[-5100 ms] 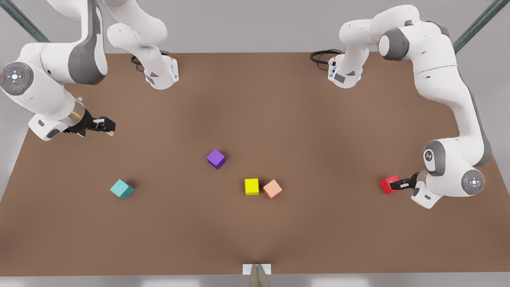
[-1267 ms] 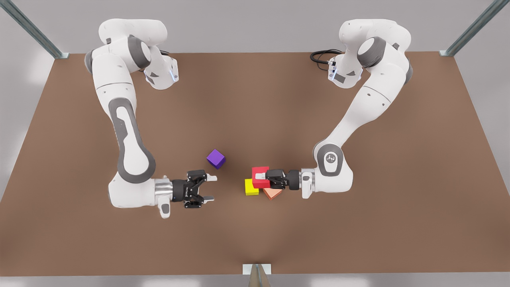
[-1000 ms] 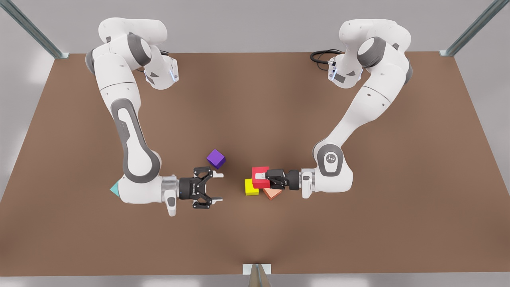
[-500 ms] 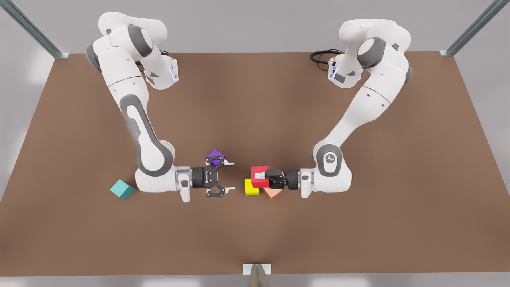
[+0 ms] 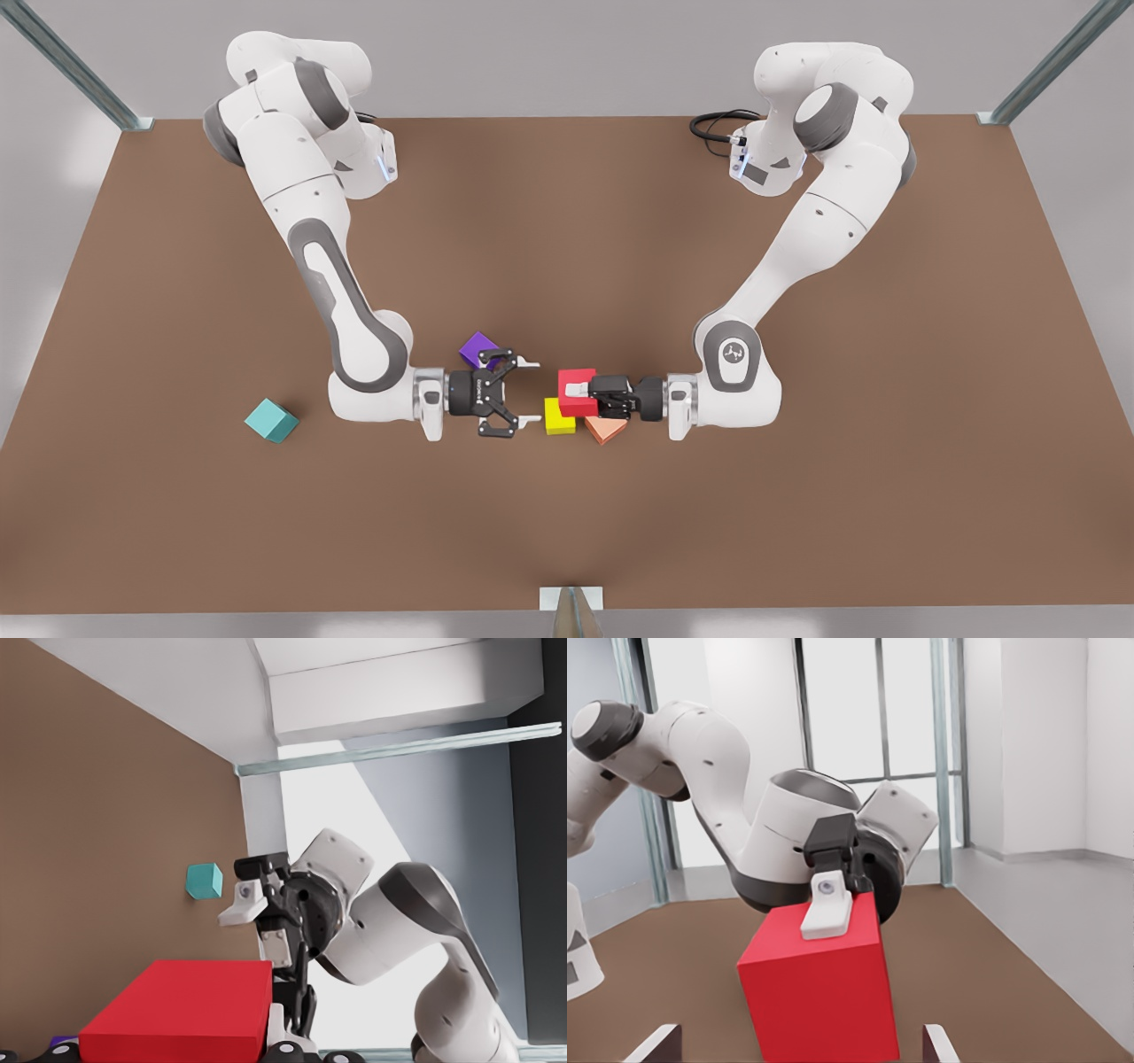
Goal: Pick up red wooden cube and pass to hand red wooden cube and place in blue wooden cube
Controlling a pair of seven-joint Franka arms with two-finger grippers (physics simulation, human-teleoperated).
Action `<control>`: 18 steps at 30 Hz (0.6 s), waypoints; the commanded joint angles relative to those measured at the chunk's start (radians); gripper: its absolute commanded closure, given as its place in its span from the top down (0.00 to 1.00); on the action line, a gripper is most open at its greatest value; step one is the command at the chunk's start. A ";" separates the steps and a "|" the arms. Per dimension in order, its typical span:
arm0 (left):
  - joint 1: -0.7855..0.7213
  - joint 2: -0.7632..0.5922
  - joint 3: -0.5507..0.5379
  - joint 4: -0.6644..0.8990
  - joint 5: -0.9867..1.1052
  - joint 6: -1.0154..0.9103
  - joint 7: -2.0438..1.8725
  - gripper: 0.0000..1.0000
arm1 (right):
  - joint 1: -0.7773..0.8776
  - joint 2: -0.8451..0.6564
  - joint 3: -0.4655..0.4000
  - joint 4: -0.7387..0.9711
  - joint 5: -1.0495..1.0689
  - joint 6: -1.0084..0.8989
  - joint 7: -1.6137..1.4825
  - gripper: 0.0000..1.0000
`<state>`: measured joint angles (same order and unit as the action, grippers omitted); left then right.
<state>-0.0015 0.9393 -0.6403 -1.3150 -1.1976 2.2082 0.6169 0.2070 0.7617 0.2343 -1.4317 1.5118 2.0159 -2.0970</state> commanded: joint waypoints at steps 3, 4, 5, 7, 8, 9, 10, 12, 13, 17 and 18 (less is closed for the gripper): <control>0.000 -0.002 -0.001 0.000 -0.013 -0.010 0.026 0.55 | 0.006 -0.001 0.000 0.000 0.018 0.015 -0.181 1.00; 0.000 -0.002 -0.001 0.000 -0.013 -0.008 0.026 0.55 | 0.011 -0.001 0.000 0.000 0.025 0.015 -0.181 1.00; 0.000 -0.002 -0.001 0.000 -0.013 -0.008 0.026 0.55 | 0.012 -0.001 0.000 0.000 0.025 0.017 -0.181 1.00; 0.000 -0.002 -0.001 0.000 -0.013 -0.010 0.027 0.55 | 0.018 0.001 0.000 0.000 0.036 0.023 -0.181 1.00; 0.000 -0.002 -0.001 0.000 -0.013 -0.010 0.026 0.55 | 0.020 0.001 0.000 0.002 0.041 0.023 -0.181 1.00; -0.002 -0.002 -0.001 0.000 -0.013 -0.008 0.027 0.55 | 0.022 0.001 0.000 0.002 0.047 0.026 -0.181 1.00; -0.002 -0.002 -0.001 0.000 -0.013 -0.010 0.027 0.55 | 0.025 0.001 0.000 0.002 0.051 0.030 -0.181 1.00; -0.002 -0.001 -0.001 0.000 -0.013 -0.008 0.027 0.55 | 0.032 0.025 0.000 0.013 0.056 0.040 -0.181 1.00; -0.002 -0.001 -0.001 0.000 -0.013 -0.008 0.027 0.55 | 0.035 0.027 0.000 0.013 0.067 0.041 -0.179 1.00; -0.003 -0.001 -0.001 0.000 -0.014 -0.008 0.027 0.55 | 0.046 0.034 0.002 0.026 0.076 0.067 -0.170 1.00; -0.003 -0.001 -0.001 0.000 -0.019 -0.008 0.026 0.55 | 0.052 0.041 0.007 0.039 0.079 0.072 -0.167 1.00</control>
<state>-0.0045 0.9403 -0.6406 -1.3150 -1.2010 2.2092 0.6092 0.2567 0.8004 0.2382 -1.4001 1.5824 2.0664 -2.2101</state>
